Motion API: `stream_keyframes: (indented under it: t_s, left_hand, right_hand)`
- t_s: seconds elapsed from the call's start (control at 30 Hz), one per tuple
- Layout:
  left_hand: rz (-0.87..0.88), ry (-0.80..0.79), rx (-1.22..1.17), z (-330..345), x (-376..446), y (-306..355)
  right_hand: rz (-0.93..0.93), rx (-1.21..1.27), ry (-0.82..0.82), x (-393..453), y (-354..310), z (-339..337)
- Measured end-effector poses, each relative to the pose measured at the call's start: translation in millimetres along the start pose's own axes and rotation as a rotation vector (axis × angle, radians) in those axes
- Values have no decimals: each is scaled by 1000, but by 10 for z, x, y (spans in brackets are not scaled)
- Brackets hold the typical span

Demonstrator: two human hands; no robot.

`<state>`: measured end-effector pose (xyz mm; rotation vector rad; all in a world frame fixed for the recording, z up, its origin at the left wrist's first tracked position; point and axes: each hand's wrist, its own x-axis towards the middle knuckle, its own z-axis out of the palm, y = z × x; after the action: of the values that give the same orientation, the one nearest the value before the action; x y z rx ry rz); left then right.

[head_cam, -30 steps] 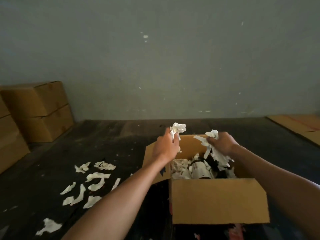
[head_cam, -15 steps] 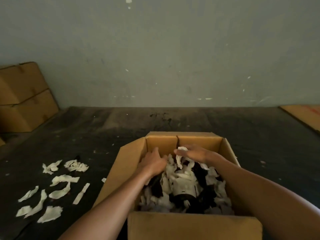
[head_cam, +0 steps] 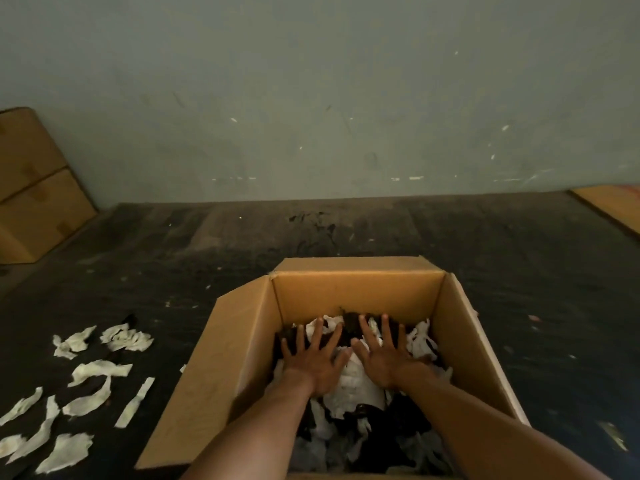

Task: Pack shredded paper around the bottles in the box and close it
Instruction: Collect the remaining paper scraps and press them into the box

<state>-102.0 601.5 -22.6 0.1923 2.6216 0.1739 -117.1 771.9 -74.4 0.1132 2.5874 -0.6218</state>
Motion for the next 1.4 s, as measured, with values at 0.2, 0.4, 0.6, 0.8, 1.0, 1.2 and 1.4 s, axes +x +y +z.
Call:
stream_keyframes:
  t_s: [0.2,0.4,0.6,0.8,1.0,1.2,1.4]
  left_hand:
    - [-40,35,4,125,16,25]
    - [-66,-72,27,-145,-186,-8]
    - [-40,-266,19,76,-460,-57]
    - [-19,-289,91,364,-447,57]
    - [-55,-307,91,170,-511,11]
    - [-22,-198,59,-151,-573,83]
    - [35,-220,106,119,-489,4]
  right_hand:
    - [36,-18,-12,-375,-246,-195]
    - [-18,-125,-42,-530,-108,-583]
    - [10,-270,-236,-1024,37,-475]
    - [84,-370,-385,-1079,30,-236]
    - [2,-295,-275,-1044,14,-492]
    - [-72,-219,-154,-943,-100,-544]
    - [-155,-506,-260,-806,-11,-55]
